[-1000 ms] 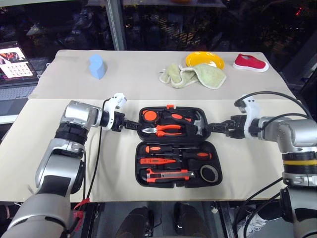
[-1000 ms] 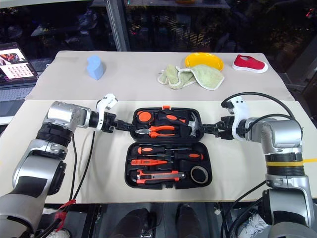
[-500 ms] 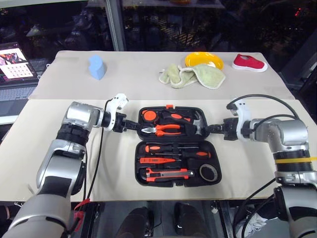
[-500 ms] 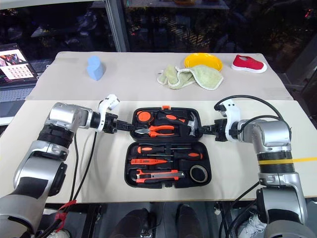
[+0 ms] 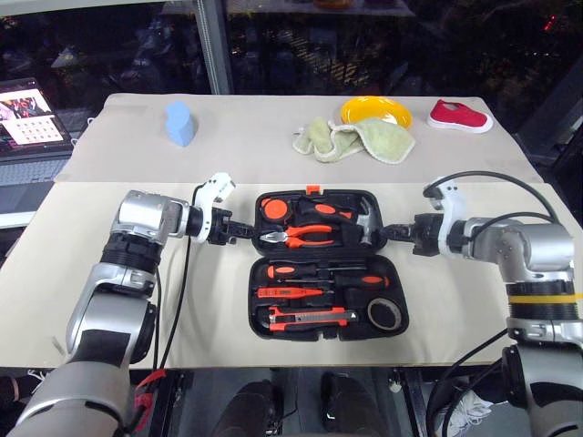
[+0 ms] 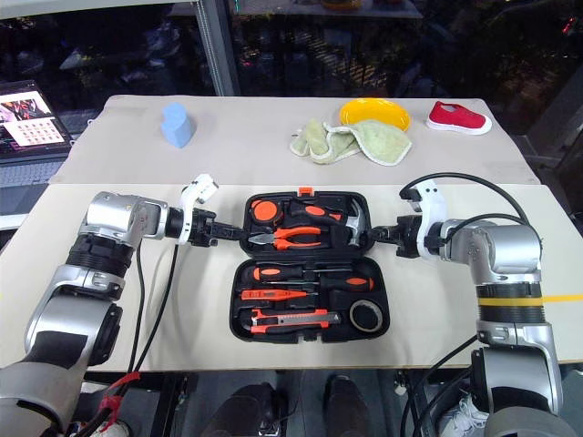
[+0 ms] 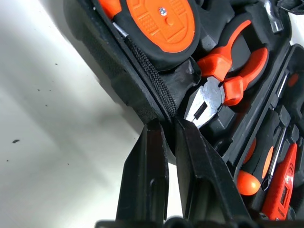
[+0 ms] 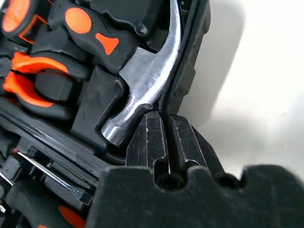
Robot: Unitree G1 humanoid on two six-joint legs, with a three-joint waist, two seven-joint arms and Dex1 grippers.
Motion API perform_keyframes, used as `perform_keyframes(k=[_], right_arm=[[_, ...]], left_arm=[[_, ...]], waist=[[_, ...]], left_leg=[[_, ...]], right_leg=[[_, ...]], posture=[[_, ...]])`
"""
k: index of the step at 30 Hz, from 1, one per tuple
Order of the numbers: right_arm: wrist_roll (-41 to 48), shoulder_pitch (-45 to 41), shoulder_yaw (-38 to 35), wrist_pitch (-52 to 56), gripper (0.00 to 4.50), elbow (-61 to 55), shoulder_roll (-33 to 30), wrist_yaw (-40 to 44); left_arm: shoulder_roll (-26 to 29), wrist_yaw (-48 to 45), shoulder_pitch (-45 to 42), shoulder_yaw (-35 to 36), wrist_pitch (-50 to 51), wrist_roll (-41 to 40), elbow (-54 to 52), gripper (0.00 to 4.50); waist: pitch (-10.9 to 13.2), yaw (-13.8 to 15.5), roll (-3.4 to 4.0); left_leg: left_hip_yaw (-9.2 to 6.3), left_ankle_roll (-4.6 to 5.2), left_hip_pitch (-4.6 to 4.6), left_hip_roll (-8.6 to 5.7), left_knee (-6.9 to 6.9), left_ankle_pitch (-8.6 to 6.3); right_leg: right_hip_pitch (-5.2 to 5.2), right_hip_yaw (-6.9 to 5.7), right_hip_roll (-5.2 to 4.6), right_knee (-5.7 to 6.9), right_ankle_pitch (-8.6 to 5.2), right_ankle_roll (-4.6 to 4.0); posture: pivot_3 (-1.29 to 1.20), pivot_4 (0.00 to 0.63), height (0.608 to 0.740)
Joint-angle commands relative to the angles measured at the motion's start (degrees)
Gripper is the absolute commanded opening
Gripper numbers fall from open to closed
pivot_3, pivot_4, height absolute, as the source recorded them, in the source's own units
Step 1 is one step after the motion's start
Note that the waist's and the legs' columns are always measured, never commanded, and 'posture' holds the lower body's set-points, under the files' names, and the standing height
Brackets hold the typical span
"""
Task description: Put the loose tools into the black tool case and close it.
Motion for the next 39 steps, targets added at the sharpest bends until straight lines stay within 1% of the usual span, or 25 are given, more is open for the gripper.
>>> perform_keyframes(k=[1,3,5,6,9,12,17,19,20,23,27,29,32,34,39], right_arm=[[3.5,-1.4,-5.1,-5.8,0.00,-7.8,2.5,-0.4],[3.0,-0.8,-6.0,-7.8,0.00,-8.8,3.6,-1.6],[0.2,0.9,-5.0,-12.8,0.00,-10.1,4.3,-2.8],[-2.1,2.7,-3.6,-16.6,0.00,-10.4,4.4,-3.2],[-6.4,7.4,-2.0,-24.9,0.00,-10.1,6.3,-4.9],[-9.7,12.0,-1.4,-32.7,0.00,-10.3,8.8,-6.4],[-13.7,18.3,-0.7,-41.7,0.00,-11.7,11.2,-8.6],[-14.9,20.0,-0.8,-44.6,0.00,-12.3,11.7,-9.2],[-15.9,20.7,-0.8,-47.0,0.00,-12.6,11.7,-9.7],[-18.9,22.5,-1.0,-53.1,0.00,-13.1,11.4,-11.3],[-23.5,24.7,-0.6,-60.8,0.00,-12.7,9.9,-13.0],[-26.5,26.3,-0.1,-65.7,0.00,-12.6,8.7,-13.9],[-28.9,27.3,0.1,-69.7,0.00,-12.2,7.9,-15.1],[-32.3,29.6,0.4,-74.7,0.00,-12.9,6.8,-16.7],[-40.9,35.7,2.1,-86.0,0.00,-14.3,4.7,-21.1]], left_arm=[[-3.5,2.6,-1.0,5.1,-6.1,-3.5,-5.2,0.01],[-5.1,4.5,-1.3,7.7,-8.5,-4.5,-6.7,0.01],[-6.2,4.9,-1.0,8.7,-10.8,-5.1,-9.9,0.01],[-6.6,4.7,0.3,8.4,-12.7,-5.1,-12.9,0.01],[-7.8,4.8,4.6,7.8,-13.7,-6.0,-19.7,0.01],[-10.6,9.2,9.5,9.1,-14.6,-5.9,-23.8,0.01],[-11.5,13.1,17.6,7.1,-24.5,-1.2,-29.7,0.01],[-11.8,15.7,19.4,7.2,-28.9,0.5,-29.7,0.01],[-11.9,16.9,20.3,7.3,-31.8,1.6,-29.4,0.01],[-11.6,19.8,22.7,6.8,-41.3,5.3,-28.2,0.01],[-11.0,22.6,25.5,5.6,-52.6,9.4,-26.9,0.01],[-11.1,25.2,26.9,5.7,-56.9,11.2,-25.8,0.01],[-11.0,27.3,27.9,5.6,-62.2,12.7,-24.2,0.01],[-10.6,29.6,29.6,5.8,-67.5,14.4,-22.9,0.01],[-10.1,32.8,32.6,6.1,-74.3,16.1,-20.0,0.01]], waist=[[0.0,0.0,0.00],[0.0,0.1,-0.01],[0.0,0.2,-0.01],[0.0,0.2,0.00],[0.0,0.2,0.00],[0.0,-0.1,0.00],[0.0,0.0,0.00],[0.0,0.1,0.00],[0.0,0.1,0.00],[0.0,0.1,0.00],[0.0,0.1,0.00],[0.0,0.2,0.00],[0.0,0.1,0.00],[0.0,0.1,0.00],[0.0,0.0,0.01]], left_leg=[[0.01,-0.01,-0.08,0.00,0.01,0.01],[0.02,-0.02,-0.24,-0.03,0.04,0.03],[0.02,-0.03,-0.26,-0.03,0.02,0.03],[0.01,-0.03,-0.27,-0.03,0.01,0.04],[0.01,-0.03,-0.23,-0.04,-0.04,0.04],[0.03,-0.02,-0.15,-0.17,-0.13,0.04],[0.01,-0.20,-0.08,-0.23,-0.09,0.13],[0.02,-0.41,0.17,-0.29,-0.10,0.10],[0.02,-0.70,0.31,-0.29,-0.14,0.00],[-0.05,-0.76,0.80,-0.28,-0.25,-0.04],[-0.03,-0.76,0.85,-0.28,-0.25,-0.03],[-0.02,-0.75,0.84,-0.28,-0.25,-0.02],[-0.01,-0.74,0.84,-0.28,-0.26,-0.02],[0.01,-0.74,0.83,-0.29,-0.26,-0.02],[0.02,-0.73,0.91,-0.28,-0.36,-0.02]], right_leg=[[-0.09,0.01,0.00,0.02,0.00,0.00],[-0.28,0.01,-0.01,0.08,0.01,-0.01],[-0.31,-0.02,0.00,0.09,0.01,-0.02],[-0.32,-0.04,0.01,0.10,0.01,-0.02],[-0.32,-0.05,0.03,0.34,0.01,-0.01],[-0.37,-0.11,0.09,0.37,-0.01,0.03],[-0.31,-0.19,0.18,0.41,-0.04,0.06],[-0.14,-0.14,0.16,0.28,-0.05,0.05],[0.08,-0.14,0.15,0.10,-0.05,0.05],[0.63,-0.06,0.11,-0.05,-0.05,0.05],[0.60,0.02,0.05,0.08,-0.02,0.03],[0.57,0.03,0.06,0.12,-0.02,0.02],[0.55,0.02,0.06,0.10,-0.02,0.02],[0.55,0.01,0.06,0.10,-0.02,0.02],[0.55,0.02,0.08,0.11,-0.03,0.02]], posture=[[0.00,0.150,0.740],[0.00,0.150,0.740],[0.00,0.150,0.740],[0.00,0.150,0.740],[0.00,0.150,0.740],[0.00,0.150,0.740],[0.00,0.150,0.740],[0.00,0.150,0.740],[0.00,0.150,0.740],[0.00,0.150,0.740],[0.00,0.150,0.740],[0.00,0.150,0.740],[0.00,0.150,0.740],[0.00,0.150,0.740],[0.00,0.150,0.740]])
